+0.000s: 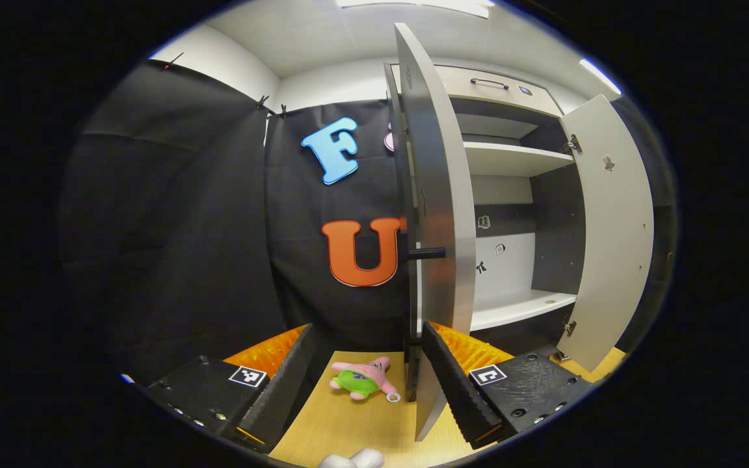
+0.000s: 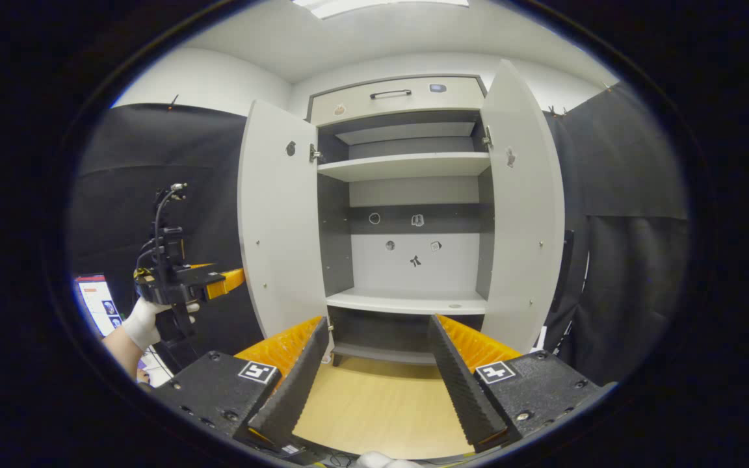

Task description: Open the right door of the double-door shoe cabinet with the right hand, and open the left door with the left hand.

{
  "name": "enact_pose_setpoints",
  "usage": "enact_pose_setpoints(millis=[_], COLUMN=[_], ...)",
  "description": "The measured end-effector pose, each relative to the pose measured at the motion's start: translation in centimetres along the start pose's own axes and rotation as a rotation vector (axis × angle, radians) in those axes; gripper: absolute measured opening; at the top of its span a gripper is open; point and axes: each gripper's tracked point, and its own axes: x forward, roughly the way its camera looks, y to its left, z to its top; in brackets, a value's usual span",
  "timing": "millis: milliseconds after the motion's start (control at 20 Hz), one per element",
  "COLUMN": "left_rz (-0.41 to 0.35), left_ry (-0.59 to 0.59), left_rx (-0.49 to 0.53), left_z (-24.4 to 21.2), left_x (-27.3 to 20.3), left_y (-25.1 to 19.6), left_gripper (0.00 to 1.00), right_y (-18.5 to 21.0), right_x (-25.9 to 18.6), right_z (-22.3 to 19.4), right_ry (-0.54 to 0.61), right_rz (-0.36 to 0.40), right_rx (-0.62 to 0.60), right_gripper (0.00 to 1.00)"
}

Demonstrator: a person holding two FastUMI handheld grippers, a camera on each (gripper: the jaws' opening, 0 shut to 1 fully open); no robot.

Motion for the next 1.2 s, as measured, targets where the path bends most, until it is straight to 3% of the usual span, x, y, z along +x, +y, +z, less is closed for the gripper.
enact_pose_setpoints(millis=[350,800,1200], left_rz=[0.001,-0.077,-0.119], left_ry=[0.007,0.026,-0.021], left_rx=[0.005,-0.092,-0.041], left_z=[0.6,3.9,4.5], left_x=[-3.4,-7.7,-10.8], left_y=[-1.8,-9.7,-15.2], left_gripper=[0.97,0.98,0.97], right_y=[-0.8,-4.6,-7.7], right_x=[-0.5,-1.9,-2.0], right_z=[0.4,2.3,2.4], right_ry=[-0.019,-0.062,-0.069], right_rz=[-0.015,-0.125,-0.207], right_rx=[-0.009,-0.008,0.006], right_gripper=[0.96,0.96,0.96])
